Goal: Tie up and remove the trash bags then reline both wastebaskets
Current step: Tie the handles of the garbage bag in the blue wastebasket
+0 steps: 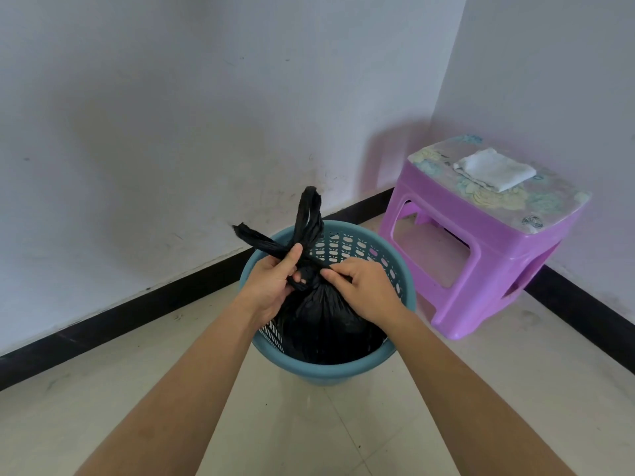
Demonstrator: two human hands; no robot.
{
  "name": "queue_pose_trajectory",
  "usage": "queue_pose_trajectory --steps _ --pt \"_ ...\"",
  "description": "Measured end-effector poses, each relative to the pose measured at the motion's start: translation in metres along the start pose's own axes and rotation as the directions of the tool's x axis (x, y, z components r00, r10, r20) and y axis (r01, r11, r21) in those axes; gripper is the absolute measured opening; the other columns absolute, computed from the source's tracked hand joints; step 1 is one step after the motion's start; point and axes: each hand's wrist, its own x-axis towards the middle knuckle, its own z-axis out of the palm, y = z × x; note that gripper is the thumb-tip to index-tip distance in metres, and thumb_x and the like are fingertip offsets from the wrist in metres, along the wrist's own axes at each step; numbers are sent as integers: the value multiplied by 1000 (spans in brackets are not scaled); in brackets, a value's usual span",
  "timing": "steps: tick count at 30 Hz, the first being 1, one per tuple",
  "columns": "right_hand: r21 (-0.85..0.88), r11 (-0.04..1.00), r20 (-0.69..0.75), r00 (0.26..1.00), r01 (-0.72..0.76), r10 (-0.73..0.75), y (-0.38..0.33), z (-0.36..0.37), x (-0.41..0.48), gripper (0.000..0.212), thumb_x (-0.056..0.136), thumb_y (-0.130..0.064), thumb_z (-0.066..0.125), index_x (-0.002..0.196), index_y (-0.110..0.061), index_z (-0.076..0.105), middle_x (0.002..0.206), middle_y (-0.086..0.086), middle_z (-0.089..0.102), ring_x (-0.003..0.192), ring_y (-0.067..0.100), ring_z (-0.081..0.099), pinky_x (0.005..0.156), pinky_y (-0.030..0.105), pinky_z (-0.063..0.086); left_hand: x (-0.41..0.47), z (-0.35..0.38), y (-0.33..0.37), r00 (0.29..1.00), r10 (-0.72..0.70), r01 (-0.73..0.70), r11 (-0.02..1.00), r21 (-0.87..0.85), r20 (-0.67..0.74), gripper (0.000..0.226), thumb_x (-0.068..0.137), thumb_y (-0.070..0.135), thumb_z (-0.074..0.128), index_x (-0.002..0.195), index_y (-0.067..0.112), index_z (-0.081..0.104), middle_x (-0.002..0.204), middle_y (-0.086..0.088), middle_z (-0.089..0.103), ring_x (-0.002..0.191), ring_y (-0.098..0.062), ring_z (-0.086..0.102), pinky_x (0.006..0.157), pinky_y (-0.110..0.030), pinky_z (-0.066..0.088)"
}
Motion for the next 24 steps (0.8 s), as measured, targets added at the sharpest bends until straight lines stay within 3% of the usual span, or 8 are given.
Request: queue_pose_trajectory --steps 2,6,10,13,16,19,21,24 --pt "20 999 -59 998 40 -38 -1 -1 1 25 97 -39 59 92 -23 76 74 -9 63 74 10 59 75 36 50 -4 -1 3 993 30 -43 992 119 110 9 95 18 63 93 10 64 61 7 57 63 -9 56 70 -22 50" --pt "49 994 -3 996 94 -94 -1 2 0 25 96 -39 57 94 -23 76 74 -9 59 74 11 58 70 35 49 -3 -11 9 953 -63 -53 929 366 297 35 87 17 73 120 7 66 109 -5 75 102 -15 71 89 -27 55" --pt "119 991 93 993 62 -73 -4 7 2 20 93 -38 66 96 -24 79 78 -10 63 77 4 60 75 23 46 -1 -19 11 964 -144 35 902 430 224 29 95 35 61 104 11 75 64 -1 48 67 -12 52 79 -28 49" --pt "255 959 233 970 -123 62 -6 -3 5 20 88 -40 72 93 -22 81 81 -7 73 79 2 66 81 22 51 -4 -19 13 949 -173 66 928 367 265 35 102 36 50 83 27 77 65 -1 33 65 -13 40 77 -27 46" --pt "363 797 377 859 -482 347 -9 -18 7 48 87 -63 60 98 -21 79 93 -4 77 91 11 71 91 28 54 -7 -20 14 933 -189 98 952 289 306 34 102 40 47 110 17 71 67 1 36 63 -11 42 73 -28 44" --pt "561 449 437 709 -695 553 -7 -21 13 79 88 -80 33 113 -17 73 106 -1 76 100 14 68 93 30 52 -8 -20 16 905 -220 102 943 317 365 42 104 41 43 121 11 66 68 0 39 65 -13 44 71 -27 43" --pt "637 345 475 704 -689 527 -6 -21 18 91 80 -89 30 123 -18 67 112 -2 75 111 15 67 99 33 49 -9 -18 18 872 -254 108 934 342 419 39 104 43 41 109 15 67 69 -2 39 66 -15 44 74 -29 42" --pt "702 354 524 784 -618 332 -19 -22 22 92 78 -91 32 129 -22 66 123 -1 71 124 16 60 108 33 40 -11 -14 21 826 -321 144 915 376 464 39 102 50 40 88 18 58 69 -3 38 68 -17 42 75 -31 38"
